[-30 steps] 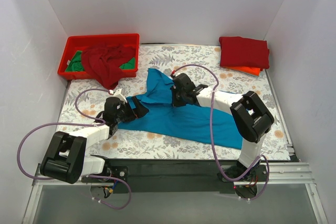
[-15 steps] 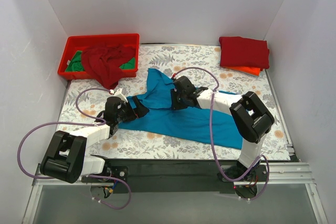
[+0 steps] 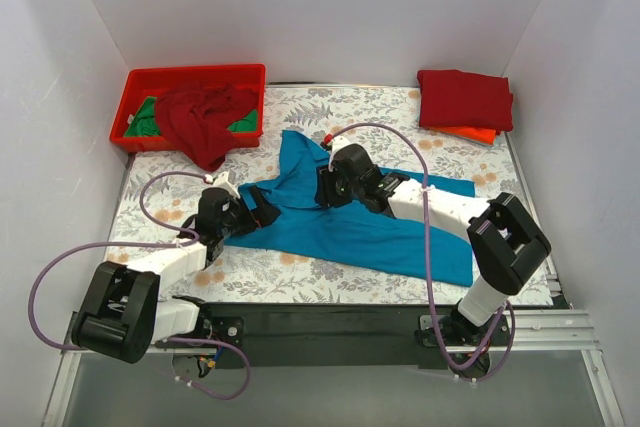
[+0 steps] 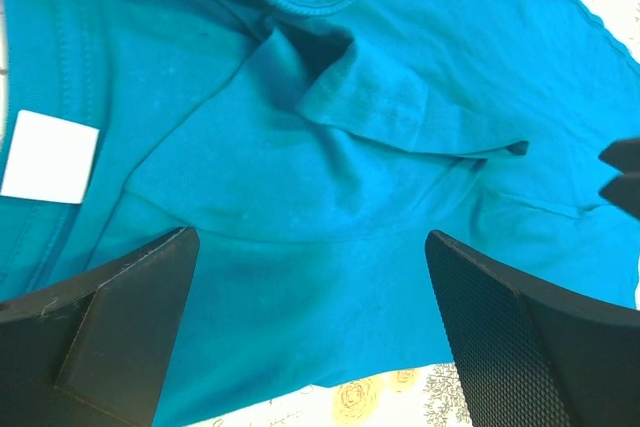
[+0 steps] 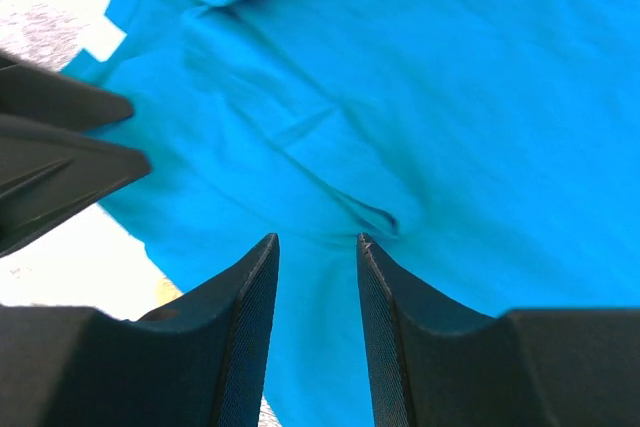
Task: Fold and stack the t-shirts
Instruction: Fold the tshirt
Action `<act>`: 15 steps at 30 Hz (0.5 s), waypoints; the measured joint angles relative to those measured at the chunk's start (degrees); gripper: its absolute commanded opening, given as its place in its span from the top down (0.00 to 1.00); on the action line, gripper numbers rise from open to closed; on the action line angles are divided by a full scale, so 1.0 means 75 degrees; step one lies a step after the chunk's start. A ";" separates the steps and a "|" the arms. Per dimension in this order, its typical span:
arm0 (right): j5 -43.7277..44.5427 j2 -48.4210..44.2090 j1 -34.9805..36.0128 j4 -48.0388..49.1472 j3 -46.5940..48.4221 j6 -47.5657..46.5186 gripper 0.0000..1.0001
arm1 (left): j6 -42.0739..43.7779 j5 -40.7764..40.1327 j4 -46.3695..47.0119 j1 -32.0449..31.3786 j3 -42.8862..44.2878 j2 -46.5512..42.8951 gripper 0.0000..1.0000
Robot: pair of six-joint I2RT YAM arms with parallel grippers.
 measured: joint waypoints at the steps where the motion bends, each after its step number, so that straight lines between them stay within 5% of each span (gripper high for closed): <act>1: -0.0099 0.0017 0.0020 0.0087 -0.0009 -0.0009 0.56 | -0.0006 -0.0041 -0.0050 0.0000 0.0000 -0.0023 0.03; 15: -0.1754 0.1003 0.0297 0.1195 -0.0213 -0.0055 0.56 | -0.0154 -0.0242 -0.0207 -0.0160 0.0061 -0.0557 0.05</act>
